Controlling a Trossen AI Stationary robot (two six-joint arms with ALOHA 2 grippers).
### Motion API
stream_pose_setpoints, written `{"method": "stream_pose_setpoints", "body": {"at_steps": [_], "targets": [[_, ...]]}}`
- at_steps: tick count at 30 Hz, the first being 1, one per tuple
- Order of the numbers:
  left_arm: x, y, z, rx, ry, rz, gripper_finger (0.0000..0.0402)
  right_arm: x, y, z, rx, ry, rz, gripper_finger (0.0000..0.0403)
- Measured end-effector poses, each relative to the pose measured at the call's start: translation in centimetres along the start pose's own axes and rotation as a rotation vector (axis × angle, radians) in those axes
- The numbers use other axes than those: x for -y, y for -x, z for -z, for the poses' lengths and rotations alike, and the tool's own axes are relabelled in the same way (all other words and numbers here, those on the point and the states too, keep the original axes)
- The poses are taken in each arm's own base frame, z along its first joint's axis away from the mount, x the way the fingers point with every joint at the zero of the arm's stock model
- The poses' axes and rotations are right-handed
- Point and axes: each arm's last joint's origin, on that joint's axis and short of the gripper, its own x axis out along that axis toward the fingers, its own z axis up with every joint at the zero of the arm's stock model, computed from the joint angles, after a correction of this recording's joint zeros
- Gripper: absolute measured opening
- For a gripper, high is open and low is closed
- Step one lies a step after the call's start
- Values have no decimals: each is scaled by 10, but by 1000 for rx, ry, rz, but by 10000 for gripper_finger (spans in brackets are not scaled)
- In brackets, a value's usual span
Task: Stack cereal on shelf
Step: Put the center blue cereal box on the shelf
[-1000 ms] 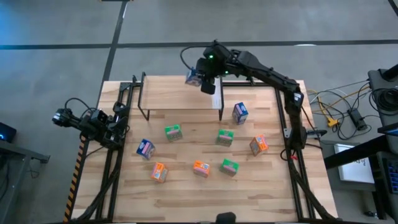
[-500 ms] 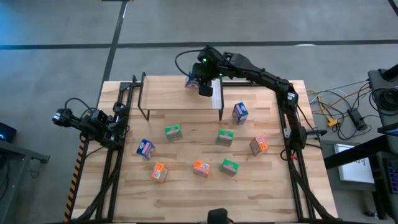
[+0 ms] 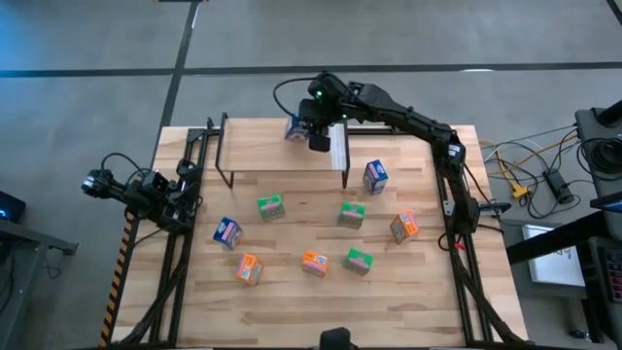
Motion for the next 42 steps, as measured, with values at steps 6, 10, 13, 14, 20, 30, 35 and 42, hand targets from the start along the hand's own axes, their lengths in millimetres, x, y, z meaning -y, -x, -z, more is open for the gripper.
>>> {"method": "stream_pose_setpoints", "body": {"at_steps": [6, 10, 13, 14, 20, 30, 35, 42], "targets": [[0, 0, 0, 0, 0, 0, 226, 0, 0, -1, 7, -19, 3, 178], [0, 0, 0, 0, 0, 0, 226, 1, 0, -1, 13, -27, 6, 205], [0, 0, 0, 0, 0, 0, 226, 1, 0, -1, 14, -28, 7, 215], [0, 0, 0, 0, 0, 0, 226, 1, 0, -1, 14, -28, 7, 218], [0, 0, 0, 0, 0, 0, 226, 3, 15, -7, 50, -45, 23, 221], [0, 0, 0, 0, 0, 0, 226, -12, 61, -17, 74, -103, -1, 199], [0, 0, 0, 0, 0, 0, 226, -17, 74, -7, -19, -155, -40, 152], [0, 0, 0, 0, 0, 0, 226, -22, 51, 8, -138, -184, -67, 48]]}}
